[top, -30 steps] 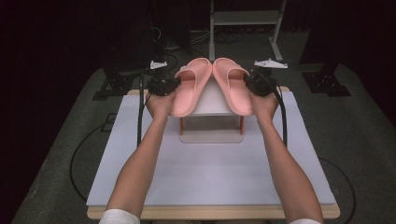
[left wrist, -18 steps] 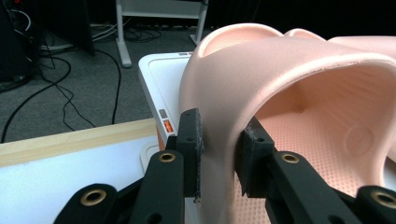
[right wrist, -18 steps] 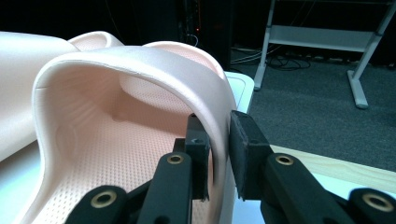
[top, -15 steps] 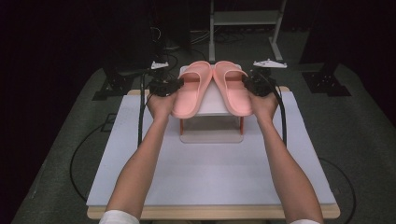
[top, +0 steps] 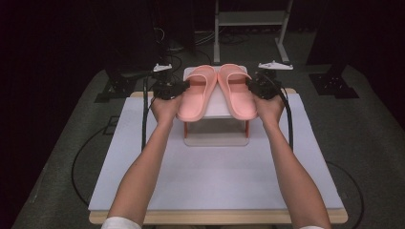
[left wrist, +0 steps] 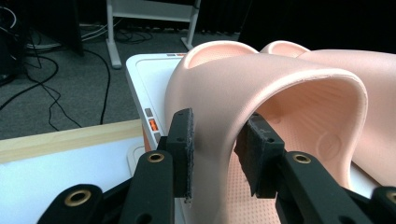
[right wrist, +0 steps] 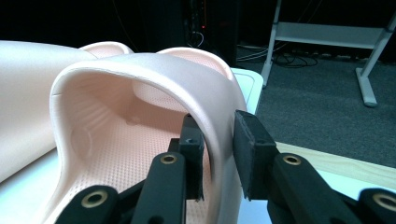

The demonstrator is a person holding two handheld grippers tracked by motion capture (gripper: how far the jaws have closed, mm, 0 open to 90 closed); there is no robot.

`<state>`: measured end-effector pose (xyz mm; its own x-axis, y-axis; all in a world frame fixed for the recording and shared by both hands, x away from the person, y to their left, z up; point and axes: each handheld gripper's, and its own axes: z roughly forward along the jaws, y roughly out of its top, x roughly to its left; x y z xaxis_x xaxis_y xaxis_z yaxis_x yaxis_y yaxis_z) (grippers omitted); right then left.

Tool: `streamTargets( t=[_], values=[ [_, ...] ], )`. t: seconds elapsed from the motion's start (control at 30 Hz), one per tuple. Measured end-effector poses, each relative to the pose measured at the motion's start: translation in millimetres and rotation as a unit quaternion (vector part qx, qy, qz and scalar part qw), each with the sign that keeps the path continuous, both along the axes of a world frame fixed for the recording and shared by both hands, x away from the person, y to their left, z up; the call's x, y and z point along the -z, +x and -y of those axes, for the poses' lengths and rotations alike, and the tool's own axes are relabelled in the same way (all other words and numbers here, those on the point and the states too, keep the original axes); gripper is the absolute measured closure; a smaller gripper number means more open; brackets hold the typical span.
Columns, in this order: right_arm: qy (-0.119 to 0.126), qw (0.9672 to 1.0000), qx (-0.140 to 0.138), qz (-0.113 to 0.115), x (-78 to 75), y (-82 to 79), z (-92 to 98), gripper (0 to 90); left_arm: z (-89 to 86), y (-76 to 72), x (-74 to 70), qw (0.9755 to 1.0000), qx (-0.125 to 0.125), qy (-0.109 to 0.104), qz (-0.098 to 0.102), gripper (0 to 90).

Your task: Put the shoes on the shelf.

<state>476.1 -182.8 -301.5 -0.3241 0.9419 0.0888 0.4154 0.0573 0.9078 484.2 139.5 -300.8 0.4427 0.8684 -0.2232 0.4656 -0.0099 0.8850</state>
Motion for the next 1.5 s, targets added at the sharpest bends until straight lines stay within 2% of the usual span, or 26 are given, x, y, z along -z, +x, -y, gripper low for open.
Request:
streamTargets(
  t=[0.27, 0.33, 0.4, 0.43, 0.5, 0.63, 0.83, 1.1, 1.2, 1.5],
  values=[
    [0.006, 1.0000, 0.002, -0.005, -0.5, -1.0, -0.8, 72.7, -0.6, -3.0, 2.2, 0.9999, 0.002, -0.013, 0.000, 66.4],
    [0.010, 0.9999, 0.002, -0.007, -0.7, -1.2, -0.4, 72.3, -0.9, -3.9, 2.8, 0.9999, 0.002, -0.014, 0.000, 66.5],
    [0.020, 0.9997, -0.004, -0.012, -1.2, -1.2, 0.7, 71.8, -0.4, -4.0, 3.9, 0.9997, 0.007, -0.024, -0.002, 66.9],
    [0.023, 0.9995, -0.011, -0.016, -1.0, -1.4, 0.1, 71.5, 1.0, -4.6, 3.6, 0.9998, 0.007, -0.021, 0.000, 66.9],
    [0.013, 0.9998, -0.010, -0.014, -1.7, -3.0, -3.2, 71.3, 3.4, -5.5, 3.4, 0.9998, 0.007, -0.019, 0.002, 66.5],
    [0.017, 0.9997, -0.013, -0.014, -1.1, -3.3, -4.9, 71.2, 5.5, -6.6, 3.4, 0.9998, 0.011, -0.016, 0.003, 66.6],
    [0.014, 0.9997, -0.016, -0.011, -0.9, -3.4, -7.7, 71.0, 8.2, -5.5, 4.6, 0.9997, 0.015, -0.019, 0.005, 66.7],
    [0.018, 0.9997, -0.017, -0.006, 0.6, -0.9, -8.7, 70.7, 9.7, -1.6, 5.7, 0.9996, 0.017, -0.021, 0.010, 66.9],
    [0.017, 0.9997, -0.016, -0.004, 1.1, 0.3, -7.9, 70.6, 11.5, 1.0, 4.7, 0.9997, 0.016, -0.014, 0.012, 66.9],
    [0.025, 0.9996, -0.013, 0.002, 2.9, 4.3, -6.4, 70.3, 13.0, 6.3, 5.0, 0.9997, 0.019, -0.010, 0.014, 66.9]
  ],
)
